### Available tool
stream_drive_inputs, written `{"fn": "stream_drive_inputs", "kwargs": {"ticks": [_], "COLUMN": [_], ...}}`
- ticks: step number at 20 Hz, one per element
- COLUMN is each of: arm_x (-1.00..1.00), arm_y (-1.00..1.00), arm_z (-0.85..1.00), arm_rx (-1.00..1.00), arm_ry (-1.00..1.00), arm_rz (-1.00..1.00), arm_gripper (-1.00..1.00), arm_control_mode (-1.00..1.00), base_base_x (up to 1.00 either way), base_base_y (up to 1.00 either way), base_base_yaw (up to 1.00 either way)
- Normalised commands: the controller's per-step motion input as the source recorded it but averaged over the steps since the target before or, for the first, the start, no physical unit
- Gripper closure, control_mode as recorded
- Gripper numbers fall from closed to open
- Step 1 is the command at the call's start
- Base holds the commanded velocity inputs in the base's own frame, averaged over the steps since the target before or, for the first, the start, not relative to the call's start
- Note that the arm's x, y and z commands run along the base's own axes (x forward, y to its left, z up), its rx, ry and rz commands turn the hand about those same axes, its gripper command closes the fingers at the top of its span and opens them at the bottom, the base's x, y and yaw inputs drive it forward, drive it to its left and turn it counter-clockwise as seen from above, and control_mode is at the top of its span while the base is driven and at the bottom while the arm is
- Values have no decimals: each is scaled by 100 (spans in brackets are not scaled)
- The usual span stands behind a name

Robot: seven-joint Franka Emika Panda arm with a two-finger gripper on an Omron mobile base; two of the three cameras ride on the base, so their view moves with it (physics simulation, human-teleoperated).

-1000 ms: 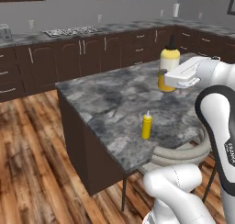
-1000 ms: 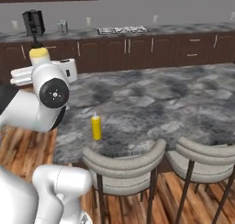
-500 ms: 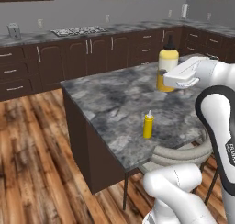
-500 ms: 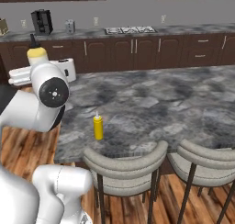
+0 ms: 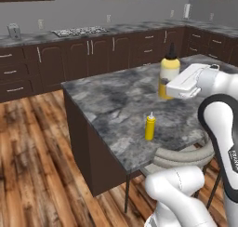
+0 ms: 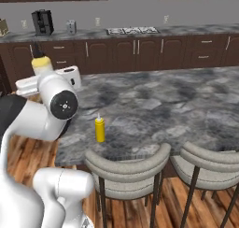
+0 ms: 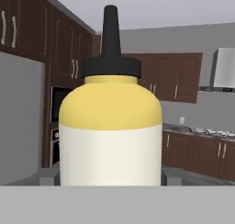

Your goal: The dining table condiment station is running low on mustard. Refill the condiment station by opening the cabinet and taking the mustard from the cabinet and placing it on the dining table.

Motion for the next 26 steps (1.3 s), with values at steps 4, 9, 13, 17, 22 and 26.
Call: {"fn": "stream_drive_inputs", "kwargs": {"ticks": [4, 9, 13, 17, 22, 26], "arm_x": [21, 36, 25, 22, 16, 22], "arm_y": [0, -13, -42, -58, -68, -69], "arm_z": [-62, -33, -22, -16, -20, -11], "arm_rx": [0, 5, 8, 5, 1, 0], "arm_ry": [-4, 0, 0, 0, 0, 0], "arm_rz": [1, 8, 15, 12, 8, 3], "arm_gripper": [100, 100, 100, 100, 100, 100], "arm_control_mode": [-100, -100, -100, -100, -100, -100], "base_base_x": [0, 0, 0, 0, 0, 0], "base_base_y": [0, 0, 0, 0, 0, 0], "base_base_yaw": [0, 0, 0, 0, 0, 0]}}
